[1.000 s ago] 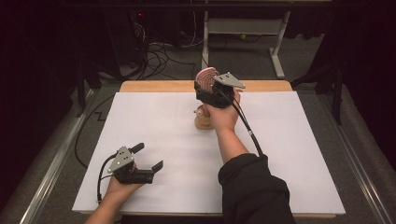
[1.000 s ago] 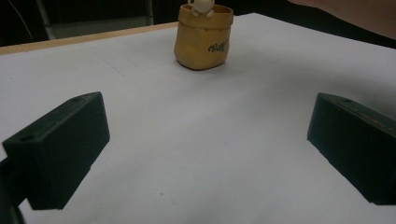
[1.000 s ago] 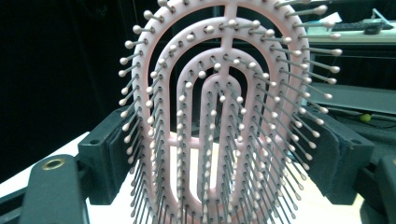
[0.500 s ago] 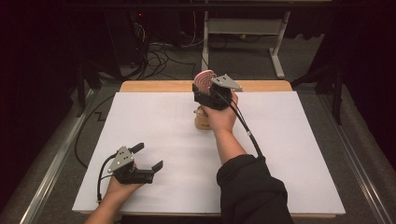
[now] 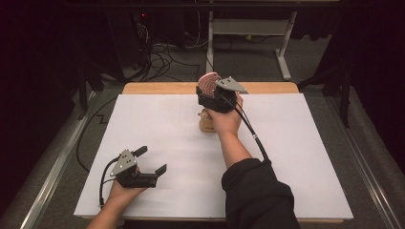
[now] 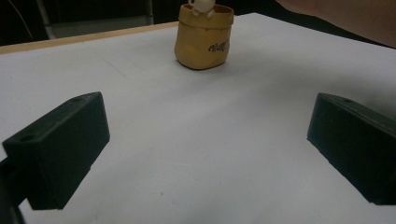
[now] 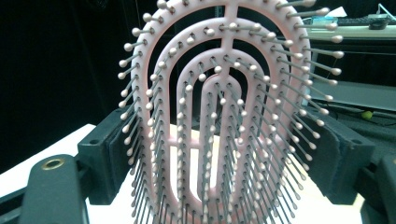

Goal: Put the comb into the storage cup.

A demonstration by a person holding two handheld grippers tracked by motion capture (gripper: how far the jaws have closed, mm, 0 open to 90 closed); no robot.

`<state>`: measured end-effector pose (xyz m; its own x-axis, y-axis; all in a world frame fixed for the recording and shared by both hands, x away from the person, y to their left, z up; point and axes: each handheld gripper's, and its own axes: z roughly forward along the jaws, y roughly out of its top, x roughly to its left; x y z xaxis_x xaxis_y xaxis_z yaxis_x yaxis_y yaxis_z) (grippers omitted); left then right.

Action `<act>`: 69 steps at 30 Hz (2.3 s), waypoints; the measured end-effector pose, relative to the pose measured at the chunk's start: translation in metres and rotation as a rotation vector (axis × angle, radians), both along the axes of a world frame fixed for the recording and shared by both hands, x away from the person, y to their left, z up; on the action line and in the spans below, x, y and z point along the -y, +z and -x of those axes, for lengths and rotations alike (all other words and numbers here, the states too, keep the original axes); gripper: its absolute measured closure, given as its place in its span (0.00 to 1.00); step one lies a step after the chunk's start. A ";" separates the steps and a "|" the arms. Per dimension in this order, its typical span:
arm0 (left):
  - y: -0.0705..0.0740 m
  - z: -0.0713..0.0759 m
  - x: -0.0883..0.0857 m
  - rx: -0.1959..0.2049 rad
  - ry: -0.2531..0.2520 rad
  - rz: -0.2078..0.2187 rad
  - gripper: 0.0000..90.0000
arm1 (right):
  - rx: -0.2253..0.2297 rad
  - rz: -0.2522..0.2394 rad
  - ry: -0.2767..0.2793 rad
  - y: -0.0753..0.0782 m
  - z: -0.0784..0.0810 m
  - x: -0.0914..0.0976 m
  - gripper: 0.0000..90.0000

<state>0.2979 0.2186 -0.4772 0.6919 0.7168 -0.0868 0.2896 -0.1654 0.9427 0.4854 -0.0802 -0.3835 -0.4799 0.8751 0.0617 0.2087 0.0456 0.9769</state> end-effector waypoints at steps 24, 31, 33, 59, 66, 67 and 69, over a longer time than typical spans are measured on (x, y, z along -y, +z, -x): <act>-0.001 0.000 0.002 -0.009 -0.016 -0.006 0.00 | -0.060 -0.084 -0.017 0.000 0.001 0.025 0.21; -0.002 -0.001 0.002 -0.016 -0.023 -0.009 0.00 | -0.067 -0.091 -0.028 0.000 0.002 0.030 0.21; -0.002 -0.001 0.002 -0.020 -0.023 -0.009 0.00 | -0.076 -0.095 -0.030 0.001 0.002 0.032 0.21; -0.002 -0.001 0.003 -0.019 -0.031 -0.014 0.00 | -0.110 -0.126 -0.066 -0.004 0.000 0.053 0.17; -0.002 -0.001 0.003 -0.019 -0.030 -0.013 0.00 | -0.106 -0.137 -0.070 -0.008 -0.001 0.057 0.16; -0.002 -0.001 0.003 -0.020 -0.029 -0.011 0.00 | -0.106 -0.145 -0.071 -0.009 0.000 0.058 0.16; -0.002 -0.001 0.003 -0.018 -0.032 -0.013 0.00 | -0.109 -0.148 -0.076 -0.010 -0.001 0.060 0.16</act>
<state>0.2988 0.2160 -0.4792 0.7127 0.6957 -0.0903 0.3010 -0.1871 0.9351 0.4859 -0.1401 -0.3933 -0.3963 0.8863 0.2398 0.3106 -0.1164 0.9434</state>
